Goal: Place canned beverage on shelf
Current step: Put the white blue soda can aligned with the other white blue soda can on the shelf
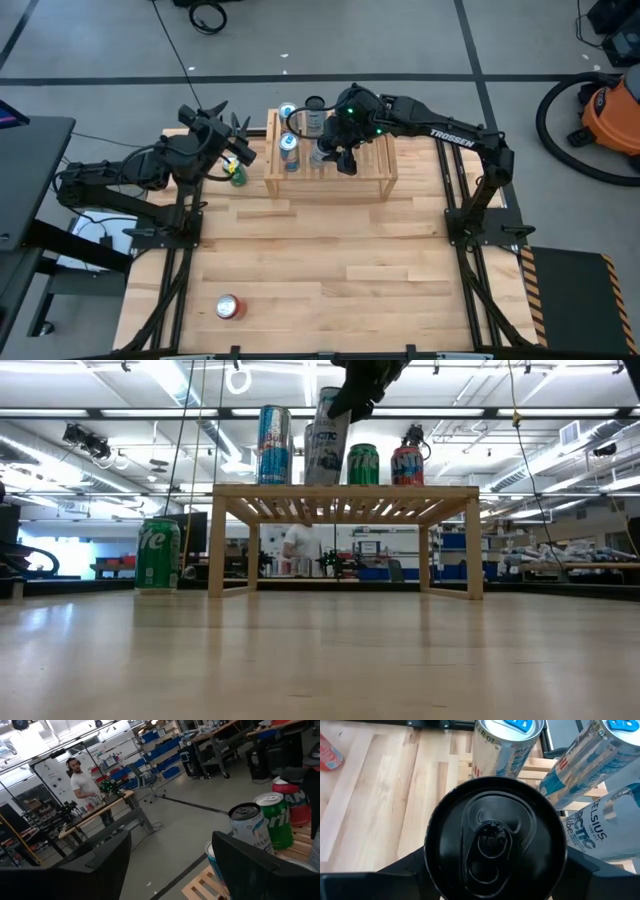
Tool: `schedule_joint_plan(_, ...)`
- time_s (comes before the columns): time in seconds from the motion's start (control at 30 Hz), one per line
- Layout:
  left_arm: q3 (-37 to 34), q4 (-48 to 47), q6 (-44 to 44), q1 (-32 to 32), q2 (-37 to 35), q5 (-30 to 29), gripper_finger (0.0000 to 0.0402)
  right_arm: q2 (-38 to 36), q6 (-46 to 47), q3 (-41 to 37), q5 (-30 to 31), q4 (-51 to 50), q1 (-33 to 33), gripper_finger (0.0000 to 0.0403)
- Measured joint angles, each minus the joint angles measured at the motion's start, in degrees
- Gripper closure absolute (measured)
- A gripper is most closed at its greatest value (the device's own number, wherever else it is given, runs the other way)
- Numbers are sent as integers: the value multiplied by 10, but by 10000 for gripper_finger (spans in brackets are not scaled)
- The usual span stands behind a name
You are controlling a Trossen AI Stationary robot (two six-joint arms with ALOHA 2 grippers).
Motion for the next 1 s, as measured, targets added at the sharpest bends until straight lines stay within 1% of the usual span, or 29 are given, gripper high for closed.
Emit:
schedule_joint_plan(0.3,0,0,0,0,0,1,120,0,-10,0,-16,12,-4,87)
schedule_joint_plan(0.77,0,-1,15,0,0,1,120,0,-10,0,-18,51,-12,85)
schedule_joint_plan(1.0,0,-1,16,0,0,1,120,0,-10,0,-10,50,-19,85)
